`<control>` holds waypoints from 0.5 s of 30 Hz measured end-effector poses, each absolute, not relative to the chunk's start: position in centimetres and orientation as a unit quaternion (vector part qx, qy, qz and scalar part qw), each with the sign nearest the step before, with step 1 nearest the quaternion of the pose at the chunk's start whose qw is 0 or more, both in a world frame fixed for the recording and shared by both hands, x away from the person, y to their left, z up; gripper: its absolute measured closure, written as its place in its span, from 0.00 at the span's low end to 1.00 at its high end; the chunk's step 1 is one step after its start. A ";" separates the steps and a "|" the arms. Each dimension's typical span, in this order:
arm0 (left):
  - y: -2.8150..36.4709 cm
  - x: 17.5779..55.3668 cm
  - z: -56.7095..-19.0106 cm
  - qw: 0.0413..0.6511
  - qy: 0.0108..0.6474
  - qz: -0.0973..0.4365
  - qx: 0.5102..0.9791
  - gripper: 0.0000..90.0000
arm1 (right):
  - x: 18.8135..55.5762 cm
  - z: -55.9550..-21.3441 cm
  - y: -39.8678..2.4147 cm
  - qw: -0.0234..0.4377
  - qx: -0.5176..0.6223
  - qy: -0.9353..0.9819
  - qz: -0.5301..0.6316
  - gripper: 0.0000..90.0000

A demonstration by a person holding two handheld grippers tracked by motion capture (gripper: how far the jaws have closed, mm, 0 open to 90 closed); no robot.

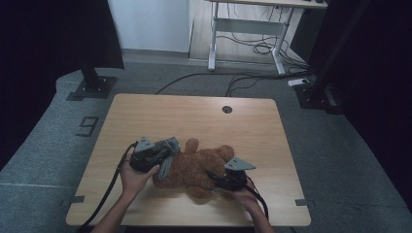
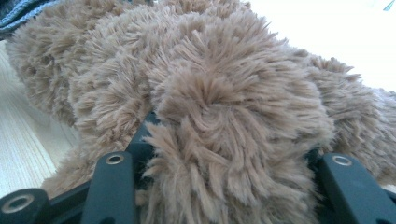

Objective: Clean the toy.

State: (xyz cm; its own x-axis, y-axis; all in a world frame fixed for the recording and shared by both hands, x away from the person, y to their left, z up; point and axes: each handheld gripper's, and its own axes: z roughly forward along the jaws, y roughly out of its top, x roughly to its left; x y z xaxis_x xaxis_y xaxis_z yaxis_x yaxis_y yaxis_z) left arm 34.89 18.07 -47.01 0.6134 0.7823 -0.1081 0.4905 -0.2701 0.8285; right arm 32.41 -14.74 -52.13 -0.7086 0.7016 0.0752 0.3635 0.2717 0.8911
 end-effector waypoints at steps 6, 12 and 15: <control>19.7 34.8 -47.6 0.441 0.425 0.165 0.773 0.84 | 32.4 -52.1 -14.8 0.170 0.342 0.779 0.498 0.50; 21.4 34.2 -49.2 0.428 0.447 0.157 0.769 0.84 | 32.5 -52.2 -14.8 0.171 0.344 0.778 0.497 0.50; 21.9 34.2 -50.1 0.412 0.457 0.152 0.774 0.84 | 32.7 -52.2 -14.8 0.173 0.347 0.777 0.496 0.50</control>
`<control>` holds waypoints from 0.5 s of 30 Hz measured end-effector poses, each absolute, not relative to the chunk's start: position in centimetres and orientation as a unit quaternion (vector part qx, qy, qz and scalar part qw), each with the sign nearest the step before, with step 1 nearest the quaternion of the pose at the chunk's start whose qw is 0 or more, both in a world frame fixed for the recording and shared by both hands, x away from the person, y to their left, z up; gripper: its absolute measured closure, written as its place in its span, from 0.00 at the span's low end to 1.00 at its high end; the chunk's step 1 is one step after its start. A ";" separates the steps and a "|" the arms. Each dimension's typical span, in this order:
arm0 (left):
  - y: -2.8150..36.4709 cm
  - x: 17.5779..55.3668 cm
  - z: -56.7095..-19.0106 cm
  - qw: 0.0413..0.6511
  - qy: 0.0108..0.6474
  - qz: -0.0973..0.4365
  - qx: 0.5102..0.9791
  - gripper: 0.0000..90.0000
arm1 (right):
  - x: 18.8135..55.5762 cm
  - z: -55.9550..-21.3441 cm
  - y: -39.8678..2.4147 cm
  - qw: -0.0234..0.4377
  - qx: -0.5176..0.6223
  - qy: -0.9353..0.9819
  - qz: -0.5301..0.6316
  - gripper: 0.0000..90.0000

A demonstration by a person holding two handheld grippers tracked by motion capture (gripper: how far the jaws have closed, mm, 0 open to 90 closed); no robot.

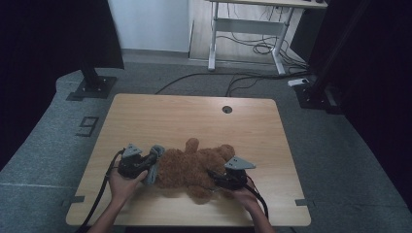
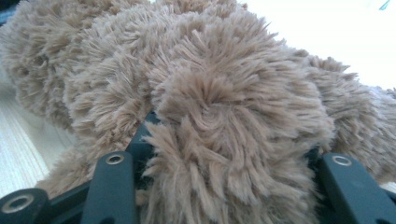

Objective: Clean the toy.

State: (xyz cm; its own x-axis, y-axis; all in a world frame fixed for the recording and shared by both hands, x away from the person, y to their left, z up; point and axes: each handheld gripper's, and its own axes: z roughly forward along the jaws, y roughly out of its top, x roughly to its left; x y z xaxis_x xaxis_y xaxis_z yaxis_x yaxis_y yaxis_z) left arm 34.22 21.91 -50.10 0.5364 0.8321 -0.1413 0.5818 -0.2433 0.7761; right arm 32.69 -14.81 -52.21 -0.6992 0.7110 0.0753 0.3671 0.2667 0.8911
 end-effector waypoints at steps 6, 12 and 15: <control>21.9 34.7 -50.2 0.425 0.460 0.136 0.768 0.84 | 33.2 -52.4 -14.8 0.182 0.357 0.771 0.495 0.50; 20.4 36.3 -46.9 0.452 0.435 0.156 0.763 0.83 | 35.2 -52.5 -14.4 0.213 0.372 0.760 0.489 0.51; 18.9 37.7 -45.2 0.470 0.419 0.156 0.761 0.83 | 36.6 -52.5 -14.2 0.224 0.372 0.756 0.489 0.51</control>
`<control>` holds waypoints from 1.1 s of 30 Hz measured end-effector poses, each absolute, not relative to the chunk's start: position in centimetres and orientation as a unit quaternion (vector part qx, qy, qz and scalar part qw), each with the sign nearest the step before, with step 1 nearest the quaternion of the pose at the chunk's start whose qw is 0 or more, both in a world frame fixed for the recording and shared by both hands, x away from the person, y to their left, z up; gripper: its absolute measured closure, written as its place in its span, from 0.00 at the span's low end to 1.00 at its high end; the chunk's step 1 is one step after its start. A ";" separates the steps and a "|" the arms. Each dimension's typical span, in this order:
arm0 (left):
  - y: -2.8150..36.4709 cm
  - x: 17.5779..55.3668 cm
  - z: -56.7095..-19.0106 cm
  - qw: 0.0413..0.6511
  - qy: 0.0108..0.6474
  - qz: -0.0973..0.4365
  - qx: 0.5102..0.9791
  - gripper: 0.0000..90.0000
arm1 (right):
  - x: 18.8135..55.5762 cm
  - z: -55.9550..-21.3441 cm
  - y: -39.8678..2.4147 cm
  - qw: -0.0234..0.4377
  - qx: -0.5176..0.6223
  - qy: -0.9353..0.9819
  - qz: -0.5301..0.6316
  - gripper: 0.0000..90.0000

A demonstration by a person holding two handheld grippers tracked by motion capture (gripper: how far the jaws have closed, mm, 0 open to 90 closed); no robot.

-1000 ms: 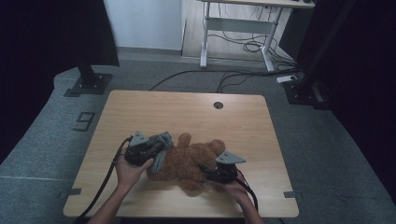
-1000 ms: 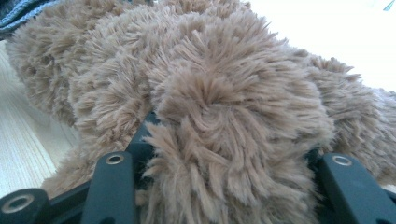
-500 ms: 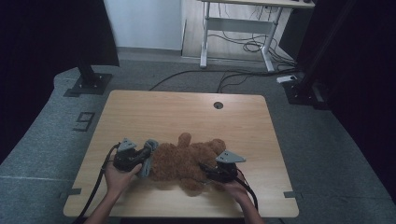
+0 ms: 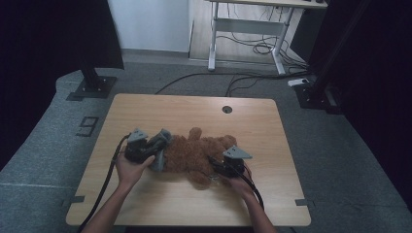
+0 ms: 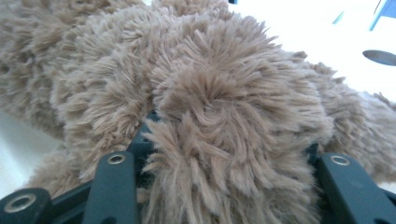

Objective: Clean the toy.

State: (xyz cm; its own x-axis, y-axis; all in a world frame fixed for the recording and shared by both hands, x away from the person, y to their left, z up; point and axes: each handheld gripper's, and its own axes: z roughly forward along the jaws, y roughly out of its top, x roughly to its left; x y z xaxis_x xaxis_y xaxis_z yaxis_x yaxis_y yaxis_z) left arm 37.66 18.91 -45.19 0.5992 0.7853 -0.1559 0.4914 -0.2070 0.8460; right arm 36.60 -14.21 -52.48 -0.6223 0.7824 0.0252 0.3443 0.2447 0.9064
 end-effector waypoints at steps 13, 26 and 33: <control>14.3 42.6 -45.9 0.461 0.423 0.105 0.773 0.83 | 35.9 -52.7 -14.1 0.251 0.314 0.766 0.501 0.50; 14.9 38.0 -48.6 0.491 0.398 0.123 0.765 0.86 | 33.4 -50.5 -15.7 0.210 0.332 0.765 0.510 0.25; 15.2 36.7 -48.9 0.504 0.391 0.120 0.760 0.86 | 34.2 -48.1 -17.5 0.187 0.368 0.740 0.531 0.21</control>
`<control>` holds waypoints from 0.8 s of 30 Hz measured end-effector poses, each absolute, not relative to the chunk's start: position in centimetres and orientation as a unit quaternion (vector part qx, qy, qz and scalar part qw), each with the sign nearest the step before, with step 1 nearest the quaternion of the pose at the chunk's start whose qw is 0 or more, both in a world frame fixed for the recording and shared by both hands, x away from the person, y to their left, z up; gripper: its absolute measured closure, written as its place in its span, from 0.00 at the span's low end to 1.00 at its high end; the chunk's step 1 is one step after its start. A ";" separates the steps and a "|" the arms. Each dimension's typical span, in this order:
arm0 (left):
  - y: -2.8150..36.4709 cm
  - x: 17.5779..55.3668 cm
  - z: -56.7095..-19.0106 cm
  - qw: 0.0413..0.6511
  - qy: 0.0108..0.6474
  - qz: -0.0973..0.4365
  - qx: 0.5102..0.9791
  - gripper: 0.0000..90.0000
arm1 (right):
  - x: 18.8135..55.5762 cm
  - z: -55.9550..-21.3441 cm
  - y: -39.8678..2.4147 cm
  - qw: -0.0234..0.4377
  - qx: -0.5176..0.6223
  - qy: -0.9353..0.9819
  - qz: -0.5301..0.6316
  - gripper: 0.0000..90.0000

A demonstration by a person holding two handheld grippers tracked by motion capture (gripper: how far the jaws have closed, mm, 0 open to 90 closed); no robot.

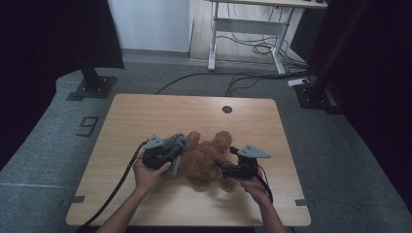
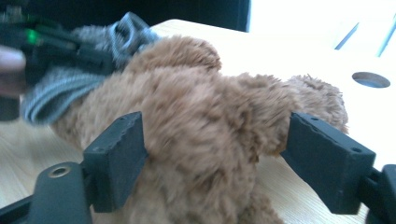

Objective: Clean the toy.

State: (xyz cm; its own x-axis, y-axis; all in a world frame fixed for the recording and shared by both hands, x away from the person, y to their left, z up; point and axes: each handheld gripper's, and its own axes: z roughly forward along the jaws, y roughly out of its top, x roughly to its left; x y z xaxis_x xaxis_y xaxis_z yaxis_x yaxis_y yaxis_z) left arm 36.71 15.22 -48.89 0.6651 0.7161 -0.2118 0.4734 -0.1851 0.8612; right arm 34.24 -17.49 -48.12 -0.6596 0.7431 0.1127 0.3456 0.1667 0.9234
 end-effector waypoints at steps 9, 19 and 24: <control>15.5 35.3 -49.2 0.519 0.384 0.121 0.754 0.86 | 36.5 -48.8 -16.1 0.121 0.397 0.748 0.518 0.20; 15.6 34.1 -49.3 0.526 0.379 0.121 0.752 0.85 | 35.0 -50.7 -15.8 0.094 0.382 0.754 0.526 0.57; 15.5 33.9 -47.7 0.534 0.379 0.109 0.747 0.85 | 34.1 -50.9 -15.8 0.119 0.363 0.765 0.518 0.65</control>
